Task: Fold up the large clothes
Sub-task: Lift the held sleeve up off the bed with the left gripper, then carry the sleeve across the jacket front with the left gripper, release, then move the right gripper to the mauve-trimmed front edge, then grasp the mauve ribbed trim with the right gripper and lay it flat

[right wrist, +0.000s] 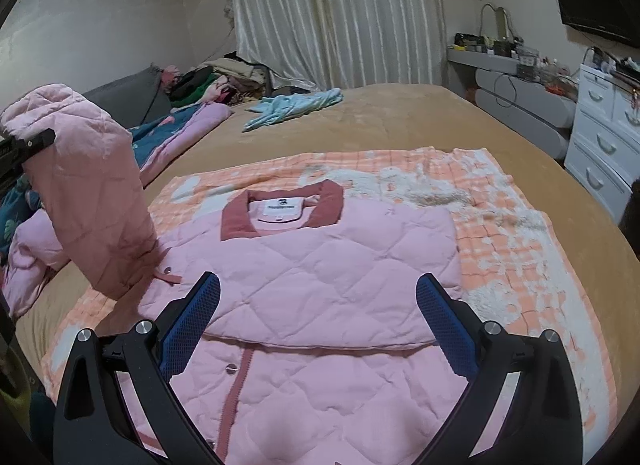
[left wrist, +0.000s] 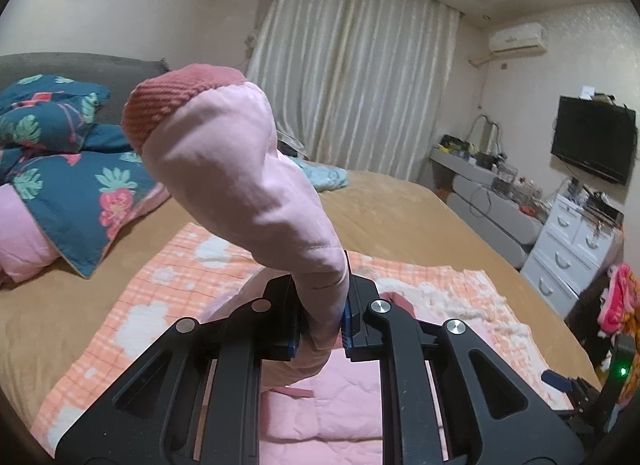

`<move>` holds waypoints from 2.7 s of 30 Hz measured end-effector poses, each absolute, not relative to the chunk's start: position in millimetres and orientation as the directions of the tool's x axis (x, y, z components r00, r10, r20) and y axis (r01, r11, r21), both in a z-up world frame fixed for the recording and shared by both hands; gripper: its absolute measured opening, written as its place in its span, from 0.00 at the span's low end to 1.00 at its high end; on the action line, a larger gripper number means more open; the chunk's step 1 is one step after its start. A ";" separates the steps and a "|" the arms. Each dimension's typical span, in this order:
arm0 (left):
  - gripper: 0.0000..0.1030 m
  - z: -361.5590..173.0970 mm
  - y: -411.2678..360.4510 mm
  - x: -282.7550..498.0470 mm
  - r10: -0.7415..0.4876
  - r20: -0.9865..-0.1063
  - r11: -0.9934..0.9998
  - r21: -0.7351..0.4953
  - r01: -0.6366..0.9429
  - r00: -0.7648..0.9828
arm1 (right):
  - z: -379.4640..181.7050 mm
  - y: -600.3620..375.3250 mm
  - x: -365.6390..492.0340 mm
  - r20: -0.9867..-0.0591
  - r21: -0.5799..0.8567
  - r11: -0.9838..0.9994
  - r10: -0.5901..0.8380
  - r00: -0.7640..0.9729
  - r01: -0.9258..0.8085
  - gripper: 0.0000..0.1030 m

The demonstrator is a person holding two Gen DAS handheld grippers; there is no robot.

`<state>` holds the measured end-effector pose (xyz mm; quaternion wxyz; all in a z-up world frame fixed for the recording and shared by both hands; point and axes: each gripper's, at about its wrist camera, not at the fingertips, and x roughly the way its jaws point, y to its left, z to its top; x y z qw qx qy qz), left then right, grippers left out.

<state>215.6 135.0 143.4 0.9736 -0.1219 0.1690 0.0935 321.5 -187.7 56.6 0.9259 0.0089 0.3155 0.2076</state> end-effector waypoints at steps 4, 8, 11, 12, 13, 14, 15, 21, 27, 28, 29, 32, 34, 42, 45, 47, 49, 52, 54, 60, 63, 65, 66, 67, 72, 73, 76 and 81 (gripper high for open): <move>0.08 133.6 117.2 227.3 0.105 -0.367 0.964 -0.192 -0.186 0.924 | 50.2 -195.8 326.9 -0.592 0.153 0.921 0.376 0.713 -0.359 0.95; 0.08 121.6 97.0 240.6 0.067 -0.377 0.972 -0.182 -0.145 0.924 | 47.6 -206.0 331.1 -0.595 0.165 0.928 0.364 0.717 -0.335 0.95; 0.08 111.0 84.1 246.7 0.039 -0.387 0.980 -0.167 -0.111 0.921 | 49.1 -215.3 333.6 -0.587 0.174 0.934 0.353 0.728 -0.313 0.95; 0.08 105.7 79.2 249.2 0.027 -0.394 0.983 -0.158 -0.097 0.919 | 49.2 -218.1 334.7 -0.586 0.174 0.936 0.349 0.731 -0.307 0.95; 0.08 101.4 75.1 251.8 0.017 -0.402 0.985 -0.150 -0.084 0.915 | 48.8 -222.0 335.6 -0.585 0.178 0.937 0.345 0.733 -0.300 0.95; 0.08 99.0 73.1 252.4 0.011 -0.406 0.986 -0.148 -0.078 0.914 | 48.4 -225.0 336.7 -0.586 0.182 0.939 0.342 0.735 -0.292 0.95; 0.08 93.4 68.9 254.5 -0.001 -0.418 0.988 -0.141 -0.064 0.908 | 48.1 -227.6 337.5 -0.587 0.185 0.941 0.337 0.736 -0.284 0.95; 0.08 64.0 42.8 269.7 -0.032 -0.477 0.995 -0.094 -0.015 0.878 | 46.7 -243.8 343.0 -0.588 0.209 0.949 0.315 0.745 -0.236 0.95; 0.10 33.8 18.9 282.6 -0.045 -0.543 0.999 -0.041 0.027 0.838 | 43.4 -253.9 347.7 -0.592 0.231 0.952 0.302 0.747 -0.202 0.95; 0.11 26.3 12.6 285.4 -0.048 -0.559 0.999 -0.025 0.041 0.828 | 42.6 -254.1 347.9 -0.594 0.231 0.952 0.300 0.746 -0.199 0.95; 0.12 22.0 8.8 285.8 -0.047 -0.566 0.999 -0.015 0.047 0.823 | 42.0 -254.4 348.9 -0.596 0.233 0.952 0.301 0.745 -0.198 0.95; 0.17 8.7 -5.0 288.3 -0.045 -0.589 0.997 0.026 0.074 0.807 | 39.8 -254.4 352.0 -0.600 0.241 0.950 0.306 0.739 -0.197 0.95; 0.21 0.9 -13.8 289.8 -0.043 -0.605 0.994 0.051 0.093 0.795 | 38.1 -256.1 353.9 -0.603 0.245 0.950 0.306 0.736 -0.194 0.95; 0.65 -30.2 -39.0 285.6 -0.029 -0.701 0.972 0.146 0.183 0.712 | 32.9 -262.6 359.0 -0.615 0.261 0.949 0.303 0.728 -0.175 0.95; 0.78 -36.5 -42.0 276.8 -0.035 -0.728 0.962 0.162 0.221 0.685 | 30.9 -263.2 359.0 -0.620 0.263 0.949 0.305 0.723 -0.175 0.95; 0.83 -36.1 -39.3 269.9 -0.070 -0.743 0.959 0.134 0.250 0.665 | 29.3 -262.4 359.5 -0.623 0.264 0.948 0.307 0.719 -0.177 0.95; 0.86 -33.2 -33.2 263.9 -0.105 -0.752 0.960 0.094 0.264 0.650 | 27.5 -260.9 359.7 -0.626 0.270 0.946 0.315 0.713 -0.181 0.95; 0.88 -24.0 -13.9 256.6 -0.122 -0.754 0.970 0.049 0.240 0.646 | 23.3 -256.8 360.8 -0.637 0.283 0.940 0.334 0.694 -0.192 0.95; 0.90 -17.5 -0.7 255.1 -0.115 -0.748 0.976 0.036 0.213 0.654 | 18.2 -248.8 359.8 -0.651 0.284 0.937 0.345 0.676 -0.205 0.95; 0.91 1.5 48.9 254.8 -0.013 -0.721 0.994 0.068 0.090 0.693 | -5.3 -208.2 352.5 -0.697 0.300 0.906 0.422 0.580 -0.299 0.95; 0.91 5.2 75.8 254.2 0.035 -0.716 0.998 0.067 0.019 0.697 | -18.6 -190.1 349.7 -0.723 0.318 0.890 0.451 0.523 -0.328 0.95; 0.91 6.2 96.1 252.1 0.045 -0.720 0.999 0.037 -0.027 0.693 | -29.4 -180.2 348.6 -0.745 0.333 0.881 0.464 0.480 -0.335 0.95; 0.91 7.0 103.4 252.0 0.047 -0.721 0.999 0.027 -0.039 0.691 | -33.2 -176.8 348.9 -0.751 0.340 0.879 0.468 0.466 -0.334 0.95; 0.91 7.4 111.7 250.8 0.054 -0.720 0.998 0.019 -0.058 0.692 | -35.4 -175.3 348.9 -0.755 0.343 0.880 0.467 0.461 -0.330 0.95; 0.91 6.6 143.4 248.3 0.083 -0.719 0.992 -0.010 -0.129 0.690 | -49.5 -178.0 354.4 -0.773 0.376 0.886 0.462 0.435 -0.272 0.95; 0.91 6.3 147.3 247.7 0.083 -0.719 0.990 -0.018 -0.137 0.690 | -52.3 -177.6 356.2 -0.775 0.382 0.886 0.462 0.431 -0.263 0.95; 0.91 4.9 157.3 246.4 0.079 -0.717 0.987 -0.042 -0.156 0.692 | -58.0 -183.3 358.7 -0.762 0.437 0.867 0.498 0.413 -0.240 0.95; 0.91 -0.9 167.5 249.3 0.082 -0.721 0.981 -0.065 -0.185 0.688 | -58.5 -173.1 356.5 -0.746 0.460 0.839 0.542 0.387 -0.289 0.59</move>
